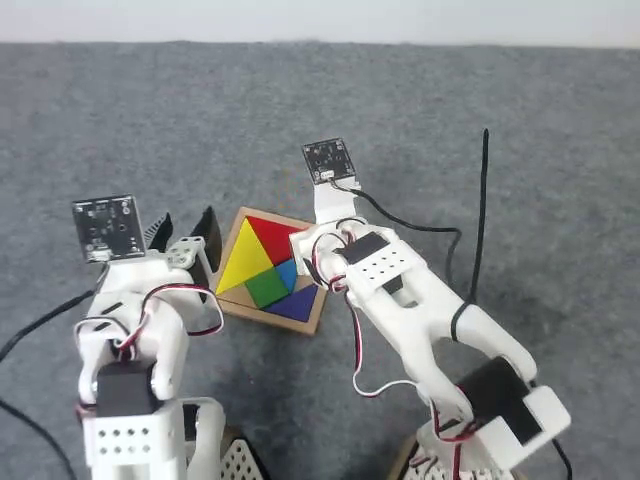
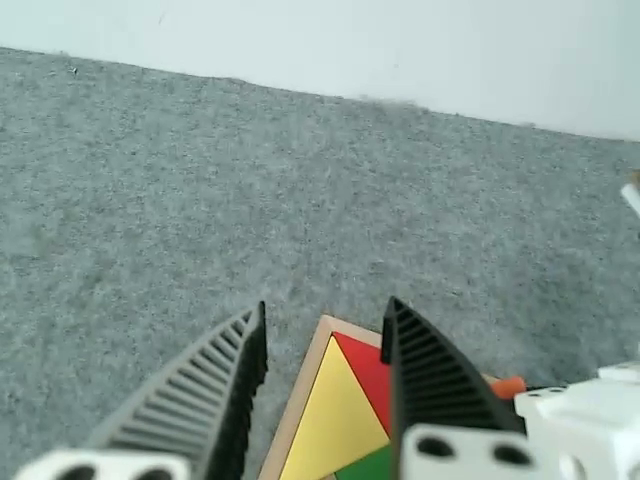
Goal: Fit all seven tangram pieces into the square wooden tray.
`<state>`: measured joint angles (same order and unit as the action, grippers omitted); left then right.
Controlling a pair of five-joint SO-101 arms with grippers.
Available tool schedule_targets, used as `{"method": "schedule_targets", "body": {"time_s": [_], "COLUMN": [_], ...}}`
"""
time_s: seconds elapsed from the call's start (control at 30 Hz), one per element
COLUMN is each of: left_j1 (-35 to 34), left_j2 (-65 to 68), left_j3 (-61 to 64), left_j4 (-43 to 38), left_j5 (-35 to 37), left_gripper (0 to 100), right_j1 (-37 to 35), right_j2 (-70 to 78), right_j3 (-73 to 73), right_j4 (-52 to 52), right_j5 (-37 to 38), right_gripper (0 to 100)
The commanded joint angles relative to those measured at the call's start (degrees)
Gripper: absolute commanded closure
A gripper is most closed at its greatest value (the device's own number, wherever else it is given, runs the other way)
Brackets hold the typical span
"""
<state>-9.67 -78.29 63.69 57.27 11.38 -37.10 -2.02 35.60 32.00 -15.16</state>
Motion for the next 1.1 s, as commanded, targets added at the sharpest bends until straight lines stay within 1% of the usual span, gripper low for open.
{"method": "schedule_targets", "body": {"time_s": [0.0,0.13,0.27,0.43,0.53,0.67,0.8,0.9,0.97,1.07], "left_j1": [-0.09,-0.18,-0.18,0.35,4.13,11.25,12.31,13.80,15.91,19.96], "left_j2": [0.35,0.35,0.35,0.35,0.35,0.35,0.35,0.35,0.35,0.35], "left_j3": [-1.98,-1.98,-1.89,0.22,1.45,4.00,5.14,6.90,7.78,8.57], "left_j4": [-1.23,-1.23,-1.23,-1.58,-1.67,-1.67,-3.08,-5.27,-6.51,-7.82], "left_j5": [0.35,0.35,0.35,-0.44,-4.57,-9.05,-11.78,-12.92,-13.10,-13.19], "left_gripper": [82,82,82,82,82,82,82,82,82,82], "right_j1": [0.84,0.66,0.57,0.57,0.57,0.75,0.57,-1.63,-3.47,-4.44], "right_j2": [0.22,-0.13,-2.86,-15.08,-26.07,-42.59,-61.23,-74.51,-77.85,-76.26], "right_j3": [-2.81,-2.73,-2.64,1.49,5.80,13.98,24.53,29.89,30.51,29.89], "right_j4": [0.57,0.84,2.51,2.07,1.89,-1.71,-9.01,-10.68,-8.57,-7.60], "right_j5": [2.73,3.16,9.41,17.93,20.22,20.13,20.13,19.34,16.26,11.60], "right_gripper": [98.8,98.8,98.8,98.9,98.9,98.9,98.9,99.0,99.0,99.0]}}
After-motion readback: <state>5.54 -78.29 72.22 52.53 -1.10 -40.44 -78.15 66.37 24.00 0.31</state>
